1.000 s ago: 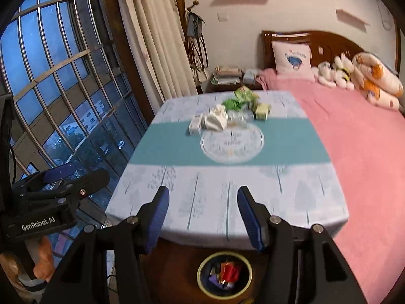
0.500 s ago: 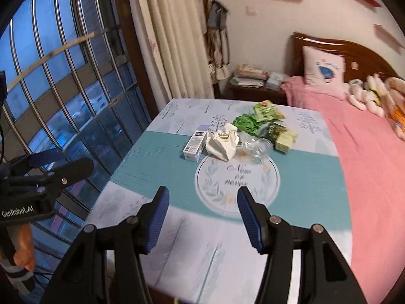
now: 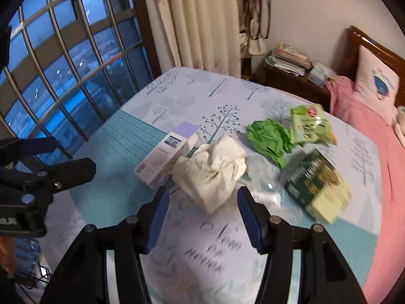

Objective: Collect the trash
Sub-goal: 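Grasp the purple-topped white box with left tool while right tool grasps white tissue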

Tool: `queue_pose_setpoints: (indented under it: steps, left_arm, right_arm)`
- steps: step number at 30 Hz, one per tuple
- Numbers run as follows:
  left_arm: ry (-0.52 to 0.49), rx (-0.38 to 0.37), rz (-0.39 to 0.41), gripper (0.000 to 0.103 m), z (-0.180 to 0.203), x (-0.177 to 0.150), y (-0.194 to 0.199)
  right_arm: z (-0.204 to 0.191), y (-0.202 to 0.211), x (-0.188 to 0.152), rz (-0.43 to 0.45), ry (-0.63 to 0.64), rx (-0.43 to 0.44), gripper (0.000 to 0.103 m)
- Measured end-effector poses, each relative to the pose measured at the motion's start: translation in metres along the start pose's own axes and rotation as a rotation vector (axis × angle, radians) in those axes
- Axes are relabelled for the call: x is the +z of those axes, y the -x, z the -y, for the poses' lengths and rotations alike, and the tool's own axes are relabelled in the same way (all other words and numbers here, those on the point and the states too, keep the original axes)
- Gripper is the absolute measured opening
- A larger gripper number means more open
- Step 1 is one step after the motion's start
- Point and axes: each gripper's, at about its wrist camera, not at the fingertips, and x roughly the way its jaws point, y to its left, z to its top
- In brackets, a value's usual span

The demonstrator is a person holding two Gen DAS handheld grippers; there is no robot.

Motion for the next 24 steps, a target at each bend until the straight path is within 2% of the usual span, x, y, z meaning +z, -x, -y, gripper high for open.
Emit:
queue_pose_setpoints:
  steps: [5, 11, 13, 14, 17, 20, 21, 24]
  left_arm:
    - [0.040, -0.003, -0.053, 0.095, -0.004, 0.013, -0.027]
    - [0.030, -0.004, -0.106, 0.095, 0.005, 0.021, -0.057]
    - [0.024, -0.006, -0.122, 0.095, 0.008, 0.023, -0.066]
    - [0.023, -0.006, -0.127, 0.095, 0.008, 0.023, -0.069]
    - [0.027, -0.015, -0.138, 0.095, 0.012, 0.026, -0.080]
    - [0.043, -0.031, -0.159, 0.088, 0.012, 0.029, -0.090]
    - [0.049, -0.040, -0.171, 0.082, 0.012, 0.030, -0.094]
    - [0.056, -0.060, -0.202, 0.075, 0.015, 0.032, -0.107]
  right_arm:
    - [0.005, -0.038, 0.006, -0.051, 0.040, 0.032, 0.056]
    - [0.005, -0.059, 0.003, -0.062, 0.092, 0.017, 0.056]
    - [0.010, -0.060, 0.004, -0.037, 0.076, 0.049, 0.055]
    - [0.012, -0.060, 0.004, -0.033, 0.070, 0.061, 0.048]
    - [0.018, -0.059, 0.007, -0.024, 0.051, 0.083, 0.045]
    - [0.023, -0.057, 0.008, -0.019, 0.041, 0.095, 0.040]
    - [0.024, -0.054, 0.008, -0.013, 0.036, 0.096, 0.038]
    - [0.030, -0.050, 0.010, 0.000, 0.019, 0.104, 0.038]
